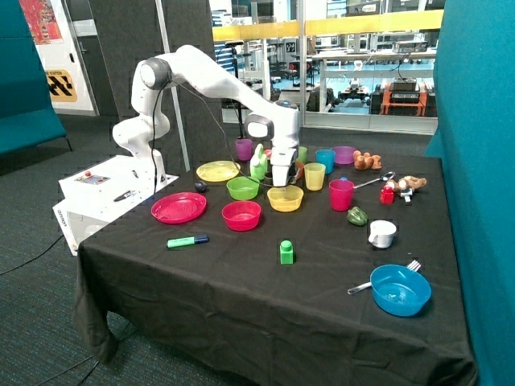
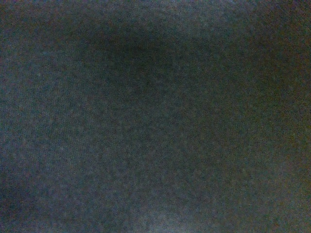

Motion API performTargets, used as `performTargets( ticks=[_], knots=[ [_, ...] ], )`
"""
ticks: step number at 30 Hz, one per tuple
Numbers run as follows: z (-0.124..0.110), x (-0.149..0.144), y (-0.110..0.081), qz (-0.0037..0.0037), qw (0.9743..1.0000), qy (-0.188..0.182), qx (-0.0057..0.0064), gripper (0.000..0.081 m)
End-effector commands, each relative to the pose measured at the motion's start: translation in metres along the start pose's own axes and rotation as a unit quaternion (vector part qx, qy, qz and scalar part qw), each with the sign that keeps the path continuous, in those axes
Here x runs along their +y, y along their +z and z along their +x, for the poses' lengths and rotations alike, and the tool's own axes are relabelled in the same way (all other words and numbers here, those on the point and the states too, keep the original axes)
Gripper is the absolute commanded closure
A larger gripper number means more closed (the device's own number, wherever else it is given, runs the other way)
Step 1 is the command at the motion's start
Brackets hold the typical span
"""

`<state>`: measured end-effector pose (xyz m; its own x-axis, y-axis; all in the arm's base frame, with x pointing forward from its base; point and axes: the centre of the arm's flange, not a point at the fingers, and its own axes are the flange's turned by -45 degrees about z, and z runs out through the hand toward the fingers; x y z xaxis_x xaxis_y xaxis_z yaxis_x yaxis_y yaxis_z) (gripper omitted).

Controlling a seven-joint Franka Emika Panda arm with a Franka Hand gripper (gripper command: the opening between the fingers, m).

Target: Place the bowls on the appropriate plate

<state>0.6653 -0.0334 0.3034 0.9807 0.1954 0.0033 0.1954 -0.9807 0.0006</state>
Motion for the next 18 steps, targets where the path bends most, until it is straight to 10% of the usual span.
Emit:
performTargets(
  ticks=[1, 7, 18],
  knots=[
    [0.0036, -0.0006, 0.0037, 0.00029, 1.0, 0.005, -0.0017, 0.0571],
    [0.0045, -0.0021, 0.0045, 0.00029, 1.0, 0.006, -0.0017, 0.0793],
    [0.0037, -0.0037, 0.0049, 0.00029, 1.0, 0.004, -0.0017, 0.0808]
  ],
)
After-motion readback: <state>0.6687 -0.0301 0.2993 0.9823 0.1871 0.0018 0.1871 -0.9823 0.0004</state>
